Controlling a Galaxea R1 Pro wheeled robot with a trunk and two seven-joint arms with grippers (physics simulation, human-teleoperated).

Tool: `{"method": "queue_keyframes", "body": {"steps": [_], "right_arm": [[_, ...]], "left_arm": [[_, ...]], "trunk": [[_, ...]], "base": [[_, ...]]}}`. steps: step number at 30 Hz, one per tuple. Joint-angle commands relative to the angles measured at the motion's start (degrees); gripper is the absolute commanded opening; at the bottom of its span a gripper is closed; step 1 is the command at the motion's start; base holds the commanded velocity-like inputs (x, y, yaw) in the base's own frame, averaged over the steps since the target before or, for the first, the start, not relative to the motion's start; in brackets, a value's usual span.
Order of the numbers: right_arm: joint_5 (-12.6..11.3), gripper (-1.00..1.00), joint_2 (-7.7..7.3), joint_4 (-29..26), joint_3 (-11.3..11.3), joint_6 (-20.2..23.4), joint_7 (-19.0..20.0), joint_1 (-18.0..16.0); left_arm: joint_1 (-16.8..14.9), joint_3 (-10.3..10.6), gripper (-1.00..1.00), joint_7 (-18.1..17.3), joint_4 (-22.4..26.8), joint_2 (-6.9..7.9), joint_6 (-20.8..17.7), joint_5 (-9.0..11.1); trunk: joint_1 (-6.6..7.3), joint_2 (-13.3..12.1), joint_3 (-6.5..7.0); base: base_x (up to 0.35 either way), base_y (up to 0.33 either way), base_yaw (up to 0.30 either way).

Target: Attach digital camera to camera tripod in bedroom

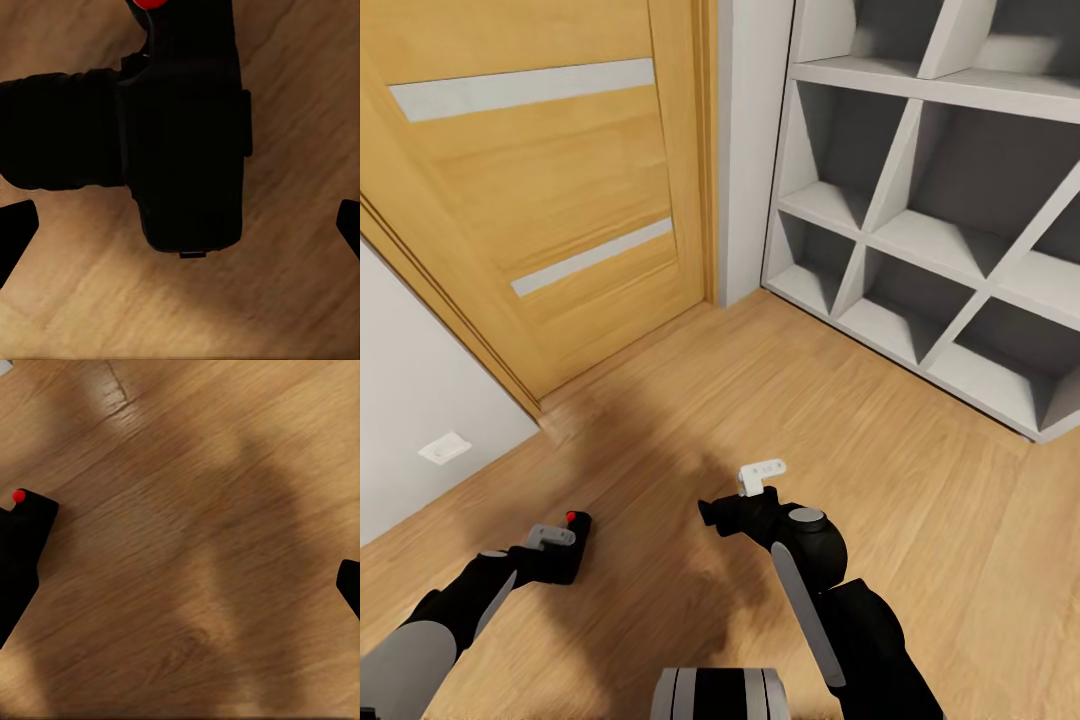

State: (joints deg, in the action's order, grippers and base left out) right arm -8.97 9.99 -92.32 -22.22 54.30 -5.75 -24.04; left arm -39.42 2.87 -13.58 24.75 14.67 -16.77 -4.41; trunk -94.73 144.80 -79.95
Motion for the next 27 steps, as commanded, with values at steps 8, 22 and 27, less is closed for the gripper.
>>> {"method": "queue_keyframes", "body": {"steps": [8, 22, 27], "right_arm": [[-0.6, 1.00, 0.00, 0.0, -0.1, 0.2, -0.7, 0.0], [-0.6, 1.00, 0.00, 0.0, -0.3, 0.2, -0.8, 0.0], [-0.6, 1.00, 0.00, 0.0, -0.3, 0.2, -0.8, 0.0]], "left_arm": [[0.0, 0.1, 1.00, -0.4, 0.1, 0.08, -0.1, -0.5], [0.0, -0.4, 1.00, 0.0, 0.1, 0.05, 0.1, -0.4], [0.0, -0.4, 1.00, 0.0, 0.1, 0.06, 0.1, -0.3]], "trunk": [[0.01, 0.0, -0.05], [-0.19, 0.1, -1.82], [-0.32, 0.2, -2.93]], "base": [[0.000, 0.000, 0.000], [0.000, 0.000, 0.000], [0.000, 0.000, 0.000]]}}
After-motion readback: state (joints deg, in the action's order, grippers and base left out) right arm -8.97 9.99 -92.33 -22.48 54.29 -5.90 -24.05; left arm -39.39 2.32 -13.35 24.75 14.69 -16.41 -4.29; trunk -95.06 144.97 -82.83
